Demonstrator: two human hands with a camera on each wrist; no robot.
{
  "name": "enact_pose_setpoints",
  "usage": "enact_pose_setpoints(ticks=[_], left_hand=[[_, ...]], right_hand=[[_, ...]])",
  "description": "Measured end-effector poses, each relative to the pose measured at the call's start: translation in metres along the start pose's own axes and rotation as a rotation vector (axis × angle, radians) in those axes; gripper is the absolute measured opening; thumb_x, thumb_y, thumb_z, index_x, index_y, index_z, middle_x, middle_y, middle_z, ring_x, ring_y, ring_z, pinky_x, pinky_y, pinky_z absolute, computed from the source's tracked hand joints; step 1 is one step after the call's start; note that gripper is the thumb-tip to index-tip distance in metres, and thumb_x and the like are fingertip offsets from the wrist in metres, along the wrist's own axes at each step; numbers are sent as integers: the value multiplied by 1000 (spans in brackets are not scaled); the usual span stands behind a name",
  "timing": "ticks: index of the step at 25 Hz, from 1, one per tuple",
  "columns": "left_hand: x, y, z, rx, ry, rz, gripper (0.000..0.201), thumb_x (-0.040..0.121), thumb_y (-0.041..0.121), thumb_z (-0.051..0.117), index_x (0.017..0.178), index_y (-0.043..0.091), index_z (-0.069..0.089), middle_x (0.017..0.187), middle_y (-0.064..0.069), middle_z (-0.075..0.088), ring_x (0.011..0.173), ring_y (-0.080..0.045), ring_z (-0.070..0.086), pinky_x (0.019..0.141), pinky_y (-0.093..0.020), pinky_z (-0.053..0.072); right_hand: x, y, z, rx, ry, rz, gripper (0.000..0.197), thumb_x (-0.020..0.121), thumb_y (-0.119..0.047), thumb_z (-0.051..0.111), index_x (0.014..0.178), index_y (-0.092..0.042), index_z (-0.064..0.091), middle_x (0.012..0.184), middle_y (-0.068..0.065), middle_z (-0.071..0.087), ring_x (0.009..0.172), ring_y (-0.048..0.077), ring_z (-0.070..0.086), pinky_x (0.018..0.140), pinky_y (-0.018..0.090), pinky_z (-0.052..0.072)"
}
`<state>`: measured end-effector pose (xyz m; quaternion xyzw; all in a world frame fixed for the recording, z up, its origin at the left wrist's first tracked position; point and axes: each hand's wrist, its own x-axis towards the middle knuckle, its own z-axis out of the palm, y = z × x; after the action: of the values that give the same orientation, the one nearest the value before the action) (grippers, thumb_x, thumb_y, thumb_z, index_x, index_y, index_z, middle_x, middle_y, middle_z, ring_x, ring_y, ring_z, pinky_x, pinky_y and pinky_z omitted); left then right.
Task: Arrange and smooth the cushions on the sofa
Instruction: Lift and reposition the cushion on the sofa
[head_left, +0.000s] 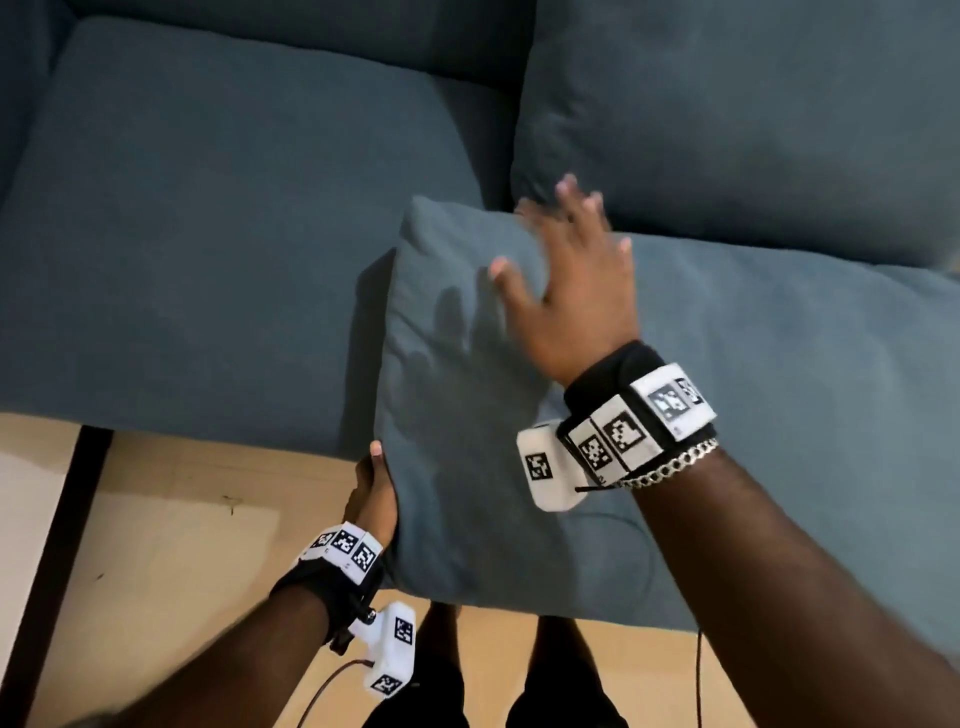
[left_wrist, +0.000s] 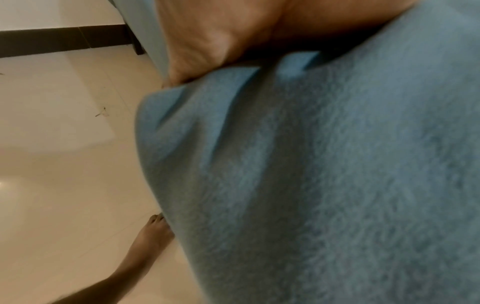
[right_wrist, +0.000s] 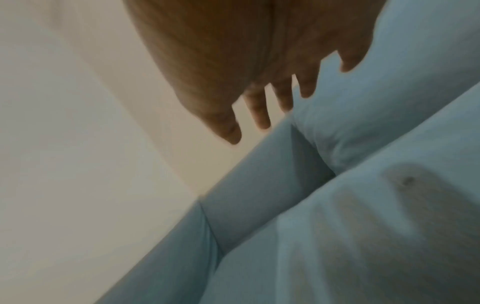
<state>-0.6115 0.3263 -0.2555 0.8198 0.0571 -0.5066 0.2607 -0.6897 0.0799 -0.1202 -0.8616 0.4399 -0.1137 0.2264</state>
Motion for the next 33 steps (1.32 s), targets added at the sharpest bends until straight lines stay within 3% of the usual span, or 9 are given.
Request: enact_pose_setpoints(ticks=[2,6,11,15,18,21,25,31,33], left_hand=[[-7,7,3,-4,42,48,70,102,68,14,160,32,31,161,-17,40,145,-41,40,122,-44,27],[-25,40,10,-133,87,236,65,107,60,26,162,26,24,167,-6,30,152,-26,31,114,-24,22],[-15,99,41,133,220,283,100,90,81,32,165,22,3,173,-12,4,158,-34,10,124,-62,12],[-28,117,54,290,270,344,100,96,68,48,165,19,-6,173,-9,-9,158,-38,-2,121,-66,11],[-27,117,65,441,308,466,105,94,71,46,164,17,-10,172,-8,-16,158,-37,-8,119,-69,10],[-30,128,72,489,317,480,107,93,71,44,163,14,-12,171,-7,-19,157,-40,-11,120,-71,8],[-40,145,72,518,246,460,108,93,60,59,163,23,-14,170,-10,-24,156,-44,-13,119,-70,6],[-60,155,92,627,271,585,93,98,55,51,164,29,-9,167,-15,-30,152,-51,-19,118,-75,5],[-67,154,108,718,231,677,88,98,57,48,164,34,-5,166,-10,-33,149,-55,-25,114,-80,3]], right_hand=[[-8,11,-10,12,272,54,65,96,-45,51,157,-27,37,171,3,14,159,29,10,125,55,7],[-37,44,34,-334,-535,146,68,102,-59,38,162,-38,13,173,-1,-2,159,27,-8,124,64,-3],[-21,26,-14,69,215,77,58,97,-42,54,153,-27,44,169,1,21,158,28,14,124,56,7],[-30,53,27,-446,-535,99,68,103,-61,29,163,-36,9,173,0,-2,159,28,-7,124,65,-3],[13,33,-16,-97,-115,26,58,97,-56,49,149,-31,47,168,3,26,158,29,15,125,60,12],[25,41,-34,-49,336,41,60,97,-46,50,154,-26,43,169,4,23,157,31,18,126,59,7],[20,70,11,-414,-747,182,73,98,-70,34,161,-34,22,172,0,13,159,26,5,123,64,5],[43,61,-70,-88,347,62,59,97,-49,51,151,-28,46,168,1,25,158,29,15,124,58,4],[8,97,-32,-341,-242,149,69,99,-62,37,161,-33,26,173,-1,7,160,28,1,125,61,-3]])
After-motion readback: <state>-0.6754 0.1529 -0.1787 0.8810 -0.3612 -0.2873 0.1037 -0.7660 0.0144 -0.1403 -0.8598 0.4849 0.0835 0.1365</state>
